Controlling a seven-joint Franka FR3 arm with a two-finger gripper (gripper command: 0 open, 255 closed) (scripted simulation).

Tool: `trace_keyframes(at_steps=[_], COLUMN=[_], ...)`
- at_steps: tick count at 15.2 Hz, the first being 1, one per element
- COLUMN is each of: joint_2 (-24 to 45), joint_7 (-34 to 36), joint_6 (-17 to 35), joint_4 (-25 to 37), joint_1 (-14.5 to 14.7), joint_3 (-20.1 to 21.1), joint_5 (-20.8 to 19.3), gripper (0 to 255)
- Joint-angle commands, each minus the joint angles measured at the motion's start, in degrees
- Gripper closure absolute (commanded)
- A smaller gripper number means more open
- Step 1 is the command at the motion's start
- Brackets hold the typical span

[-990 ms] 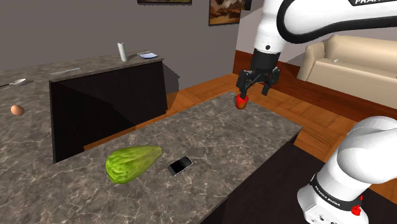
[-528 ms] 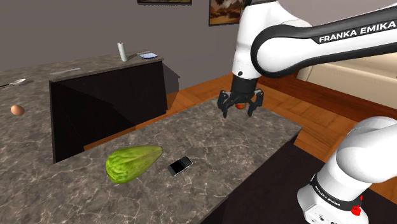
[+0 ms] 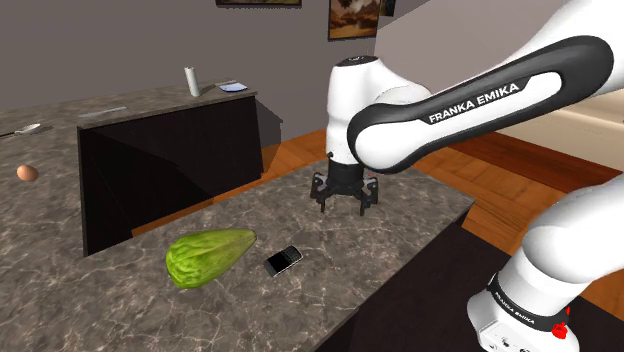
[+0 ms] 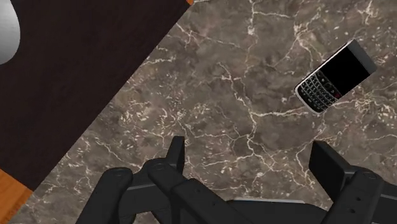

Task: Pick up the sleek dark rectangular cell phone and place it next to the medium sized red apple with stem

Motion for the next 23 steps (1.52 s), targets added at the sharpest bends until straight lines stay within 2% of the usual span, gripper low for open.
trace_keyframes(at_steps=[1, 4, 7, 8, 10, 13, 17, 23], joint_2=[5.3, 14.5, 26.0, 30.0, 37.2, 45.7, 55.2, 58.5], joint_7=[7.5, 19.5, 34.6, 39.8, 48.8, 58.7, 67.9, 69.6], joint_6=[3.1, 7.2, 10.0, 10.4, 10.6, 10.5, 10.2, 13.2], joint_4=[1.9, 5.0, 9.2, 10.8, 14.4, 20.3, 28.6, 28.6], joint_1=[-2.4, -6.5, -8.9, -8.4, -5.3, 0.8, 7.5, 9.3], joint_3=[4.2, 10.0, 13.5, 13.2, 10.5, 4.9, -1.5, -3.9], joint_5=[-1.9, -8.2, -19.6, -23.9, -31.1, -37.6, -41.7, -44.4], gripper=[0, 0, 0, 0, 0, 0, 0, 0])
